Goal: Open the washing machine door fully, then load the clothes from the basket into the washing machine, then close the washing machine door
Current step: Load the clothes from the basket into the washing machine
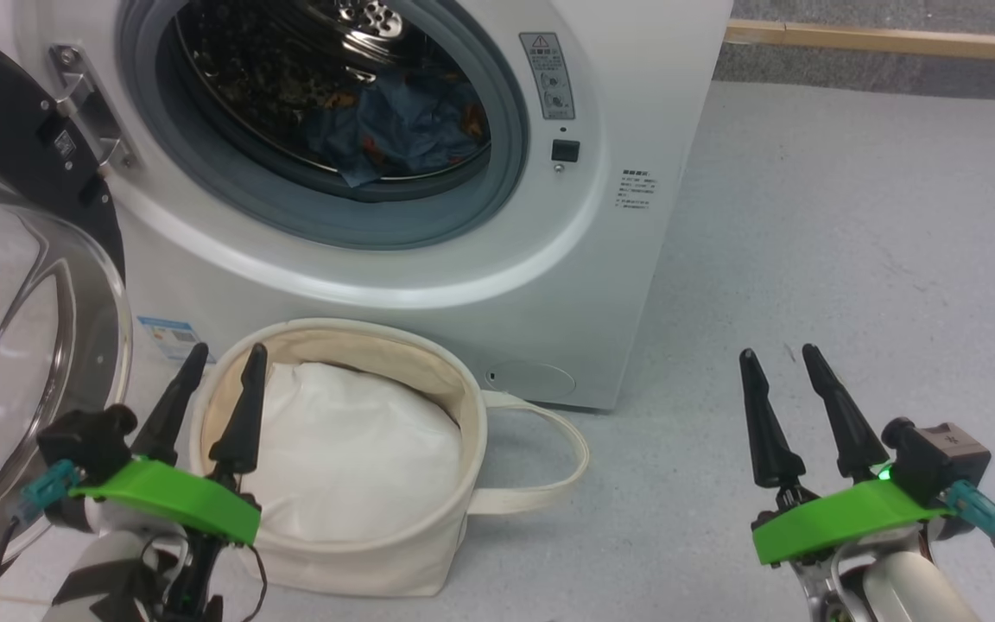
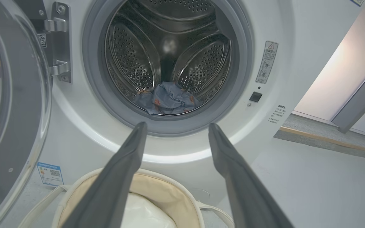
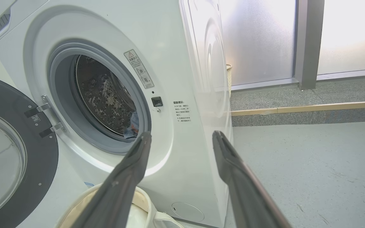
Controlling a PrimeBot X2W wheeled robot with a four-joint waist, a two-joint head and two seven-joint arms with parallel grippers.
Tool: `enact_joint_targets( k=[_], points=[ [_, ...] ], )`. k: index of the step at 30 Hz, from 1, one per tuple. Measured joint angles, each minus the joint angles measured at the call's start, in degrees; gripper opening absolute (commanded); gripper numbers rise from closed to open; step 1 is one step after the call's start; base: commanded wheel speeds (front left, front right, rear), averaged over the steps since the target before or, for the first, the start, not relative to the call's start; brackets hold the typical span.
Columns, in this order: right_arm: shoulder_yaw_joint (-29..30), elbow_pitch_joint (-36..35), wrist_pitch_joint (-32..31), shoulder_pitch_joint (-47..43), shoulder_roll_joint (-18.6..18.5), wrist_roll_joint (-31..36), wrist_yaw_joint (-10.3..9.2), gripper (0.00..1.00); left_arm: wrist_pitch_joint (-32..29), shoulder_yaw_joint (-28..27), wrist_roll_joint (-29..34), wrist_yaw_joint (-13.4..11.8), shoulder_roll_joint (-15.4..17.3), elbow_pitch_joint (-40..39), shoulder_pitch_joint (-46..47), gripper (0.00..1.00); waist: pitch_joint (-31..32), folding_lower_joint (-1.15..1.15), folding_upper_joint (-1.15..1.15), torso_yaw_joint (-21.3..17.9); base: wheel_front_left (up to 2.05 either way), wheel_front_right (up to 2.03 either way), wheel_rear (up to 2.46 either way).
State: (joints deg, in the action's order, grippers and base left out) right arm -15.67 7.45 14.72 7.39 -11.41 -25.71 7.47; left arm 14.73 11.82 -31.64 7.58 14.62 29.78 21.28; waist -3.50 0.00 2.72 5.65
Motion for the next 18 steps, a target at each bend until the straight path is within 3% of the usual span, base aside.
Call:
enact_joint_targets(
  k=[18],
  points=[
    [-0.18,0.02,0.0,-0.68,0.0,-0.53,0.0,1.0,0.0,-1.34,0.78,0.0,-0.45,0.04,-1.49,1.0,0.99,0.0,0.0,-0.1,0.0,0.0,0.0]
  ],
)
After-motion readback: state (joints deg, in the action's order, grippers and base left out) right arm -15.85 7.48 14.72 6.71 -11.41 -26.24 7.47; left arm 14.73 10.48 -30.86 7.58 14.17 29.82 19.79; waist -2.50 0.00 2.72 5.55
